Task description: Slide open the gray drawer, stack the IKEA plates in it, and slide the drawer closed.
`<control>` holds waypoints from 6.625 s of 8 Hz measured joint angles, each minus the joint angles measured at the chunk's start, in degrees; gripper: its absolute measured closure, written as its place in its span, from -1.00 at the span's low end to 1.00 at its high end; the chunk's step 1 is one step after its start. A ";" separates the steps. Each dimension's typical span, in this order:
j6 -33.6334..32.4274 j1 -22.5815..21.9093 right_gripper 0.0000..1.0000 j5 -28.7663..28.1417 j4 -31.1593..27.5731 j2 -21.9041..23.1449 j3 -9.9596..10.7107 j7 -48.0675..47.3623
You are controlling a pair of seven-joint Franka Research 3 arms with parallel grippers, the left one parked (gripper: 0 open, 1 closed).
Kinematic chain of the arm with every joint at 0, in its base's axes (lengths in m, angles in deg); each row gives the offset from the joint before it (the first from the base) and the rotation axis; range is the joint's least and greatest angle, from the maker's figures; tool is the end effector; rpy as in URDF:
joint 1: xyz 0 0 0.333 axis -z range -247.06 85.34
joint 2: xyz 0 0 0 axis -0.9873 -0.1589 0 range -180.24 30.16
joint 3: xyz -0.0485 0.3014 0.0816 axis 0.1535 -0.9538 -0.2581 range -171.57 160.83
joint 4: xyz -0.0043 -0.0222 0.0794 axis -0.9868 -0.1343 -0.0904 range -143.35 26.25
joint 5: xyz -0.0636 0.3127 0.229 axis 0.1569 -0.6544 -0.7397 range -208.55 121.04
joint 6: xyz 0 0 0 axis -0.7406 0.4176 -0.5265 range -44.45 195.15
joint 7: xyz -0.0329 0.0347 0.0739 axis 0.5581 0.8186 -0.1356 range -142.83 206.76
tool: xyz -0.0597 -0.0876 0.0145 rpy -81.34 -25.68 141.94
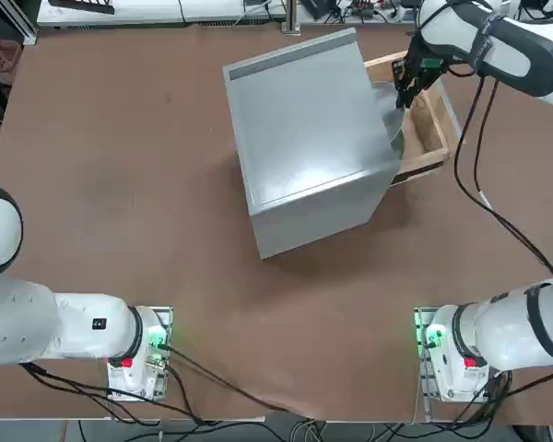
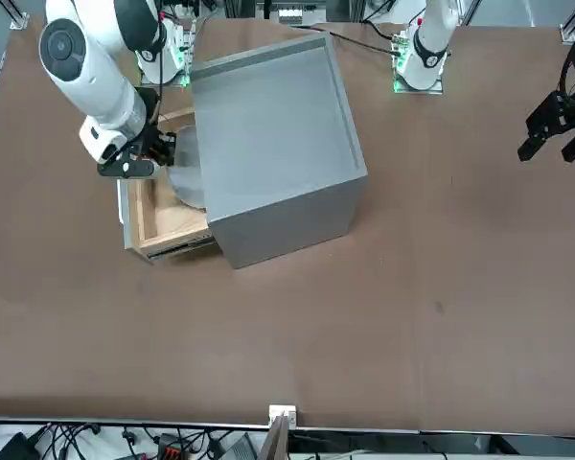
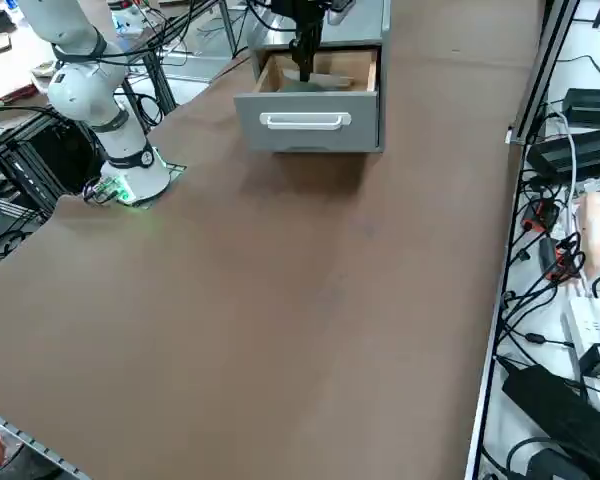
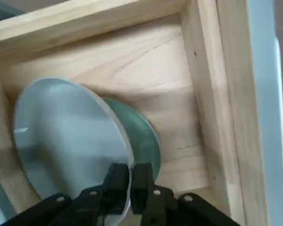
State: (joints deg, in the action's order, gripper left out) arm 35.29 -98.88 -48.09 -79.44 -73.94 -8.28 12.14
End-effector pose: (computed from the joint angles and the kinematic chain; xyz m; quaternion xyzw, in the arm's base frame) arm 0.5022 0.1987 0.4722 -0.9978 0.0021 0.0642 0.0140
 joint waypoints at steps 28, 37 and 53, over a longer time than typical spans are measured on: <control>-2.34 4.68 1.00 -14.56 5.72 -11.74 1.18 12.50; 0.01 1.09 1.00 -16.68 5.76 -12.30 1.52 5.78; -3.19 13.53 0.58 1.49 15.81 -4.50 2.94 14.14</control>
State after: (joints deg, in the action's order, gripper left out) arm 32.11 -85.35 -46.60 -63.63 -78.44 -5.34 26.28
